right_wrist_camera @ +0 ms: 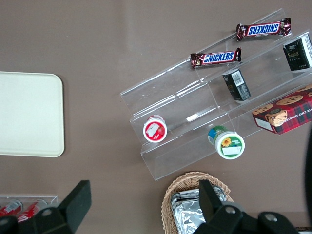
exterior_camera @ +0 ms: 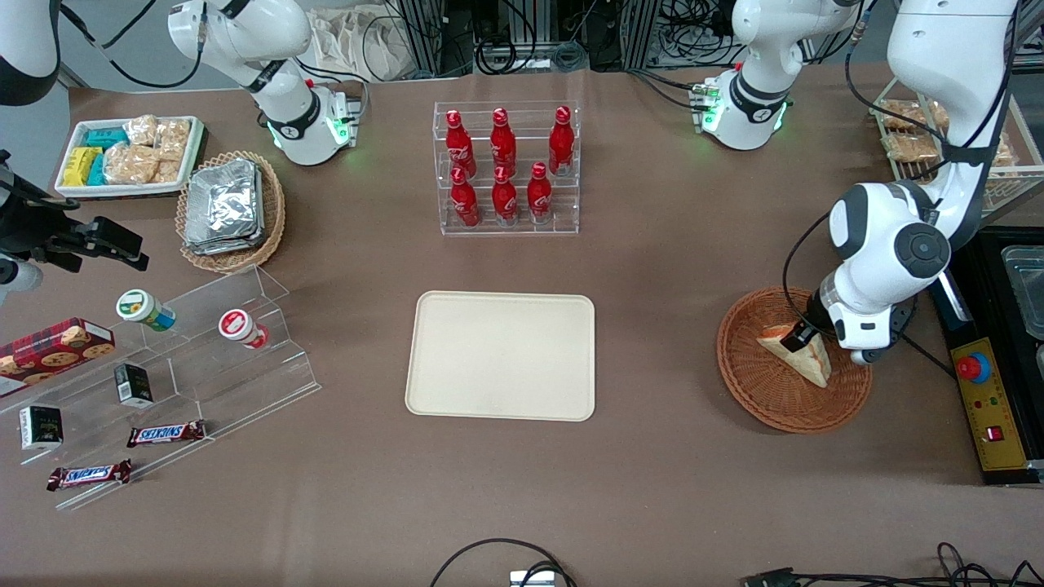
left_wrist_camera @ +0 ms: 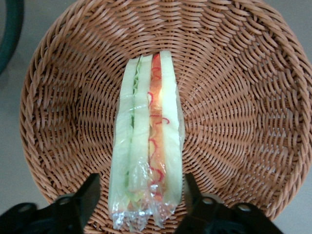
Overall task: Place sandwich from basket to tray
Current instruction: 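Lower the open left gripper and close it on the wrapped sandwich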
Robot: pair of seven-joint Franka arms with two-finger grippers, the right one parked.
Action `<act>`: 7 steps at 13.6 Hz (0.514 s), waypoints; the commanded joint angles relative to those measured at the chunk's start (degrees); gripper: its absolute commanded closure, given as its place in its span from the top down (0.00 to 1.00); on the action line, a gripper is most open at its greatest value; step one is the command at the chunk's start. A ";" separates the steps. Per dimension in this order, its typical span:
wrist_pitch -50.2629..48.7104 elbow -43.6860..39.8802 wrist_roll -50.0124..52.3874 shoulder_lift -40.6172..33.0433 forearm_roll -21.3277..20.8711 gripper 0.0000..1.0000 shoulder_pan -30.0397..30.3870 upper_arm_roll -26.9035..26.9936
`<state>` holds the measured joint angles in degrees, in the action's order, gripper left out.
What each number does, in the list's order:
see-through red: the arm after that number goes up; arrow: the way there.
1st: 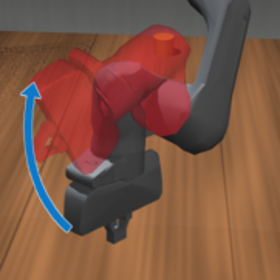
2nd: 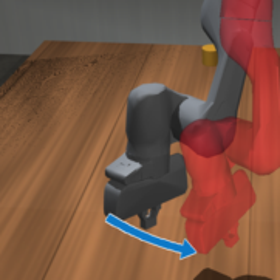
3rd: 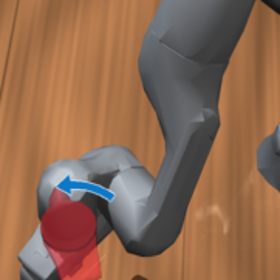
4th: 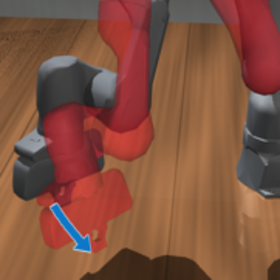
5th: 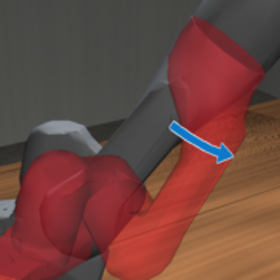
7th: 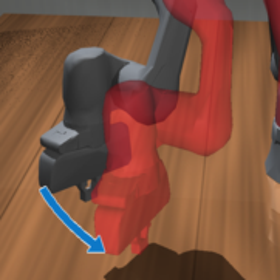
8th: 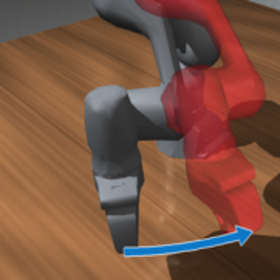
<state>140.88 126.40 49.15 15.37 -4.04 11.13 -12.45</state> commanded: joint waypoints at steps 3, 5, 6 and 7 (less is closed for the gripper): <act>0.53 -1.94 0.95 1.42 -0.27 0.00 0.21 0.67; -0.17 -2.56 0.86 1.07 -0.35 0.00 0.12 0.67; -1.91 -3.17 0.51 0.46 -0.35 0.00 0.04 0.67; -6.10 -4.75 -0.36 -0.85 -0.62 0.00 0.03 0.41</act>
<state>139.99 124.47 49.11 15.92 -4.08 11.12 -11.67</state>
